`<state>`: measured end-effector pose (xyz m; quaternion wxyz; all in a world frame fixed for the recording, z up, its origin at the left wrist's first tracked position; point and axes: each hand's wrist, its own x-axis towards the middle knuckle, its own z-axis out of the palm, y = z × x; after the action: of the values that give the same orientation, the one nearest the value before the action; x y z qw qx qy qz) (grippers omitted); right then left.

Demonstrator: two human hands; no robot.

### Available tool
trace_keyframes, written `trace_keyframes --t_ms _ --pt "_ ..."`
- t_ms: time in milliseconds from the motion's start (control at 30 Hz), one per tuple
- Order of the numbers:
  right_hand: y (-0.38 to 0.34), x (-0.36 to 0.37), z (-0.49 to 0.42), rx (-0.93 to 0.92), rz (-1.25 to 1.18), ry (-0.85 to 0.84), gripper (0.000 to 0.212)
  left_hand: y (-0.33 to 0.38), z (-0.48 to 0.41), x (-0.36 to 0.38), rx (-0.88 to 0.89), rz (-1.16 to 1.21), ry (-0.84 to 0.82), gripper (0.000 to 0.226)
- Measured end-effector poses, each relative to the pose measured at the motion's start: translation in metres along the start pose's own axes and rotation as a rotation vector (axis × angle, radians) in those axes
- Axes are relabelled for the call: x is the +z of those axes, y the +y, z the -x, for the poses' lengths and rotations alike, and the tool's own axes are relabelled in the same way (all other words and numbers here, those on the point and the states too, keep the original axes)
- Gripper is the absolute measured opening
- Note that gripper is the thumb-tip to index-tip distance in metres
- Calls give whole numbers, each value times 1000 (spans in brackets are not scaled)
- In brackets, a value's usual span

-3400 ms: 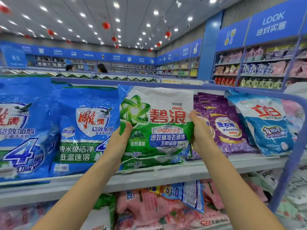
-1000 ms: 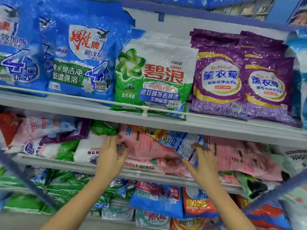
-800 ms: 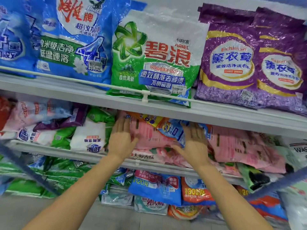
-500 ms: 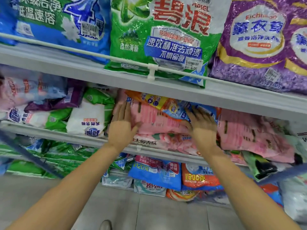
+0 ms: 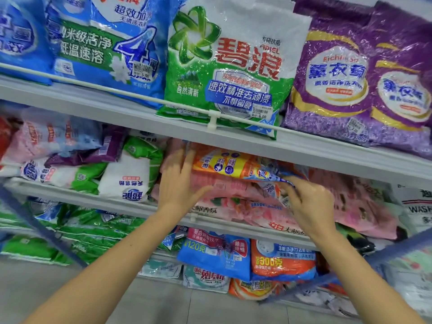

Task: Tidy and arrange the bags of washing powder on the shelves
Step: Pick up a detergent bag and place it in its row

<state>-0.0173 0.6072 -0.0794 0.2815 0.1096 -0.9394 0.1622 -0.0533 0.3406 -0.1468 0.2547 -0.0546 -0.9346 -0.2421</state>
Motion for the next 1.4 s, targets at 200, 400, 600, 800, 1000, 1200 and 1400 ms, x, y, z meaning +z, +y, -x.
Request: trace_keyframes --t_ms 200,400,600,800,1000,1200,1400 --pt "20 -32 21 -60 -154 -74 22 13 -9 -31 473 36 291 21" --pt "39 -66 31 87 -500 -172 31 59 -9 -84 755 -146 342 15" --pt "52 -109 27 119 -601 -293 32 134 -30 -149 825 -330 446 21" --pt "24 -122 28 121 -828 -590 55 192 -32 -160 937 -498 137 21" --pt "-50 -96 28 136 -705 -326 19 199 -35 -184 949 -460 149 12" --pt "-86 -86 -3 171 -822 -63 35 170 -52 -217 939 -388 179 25" --pt "-98 -104 -44 275 -1003 52 13 124 -62 -238 554 13 329 74"
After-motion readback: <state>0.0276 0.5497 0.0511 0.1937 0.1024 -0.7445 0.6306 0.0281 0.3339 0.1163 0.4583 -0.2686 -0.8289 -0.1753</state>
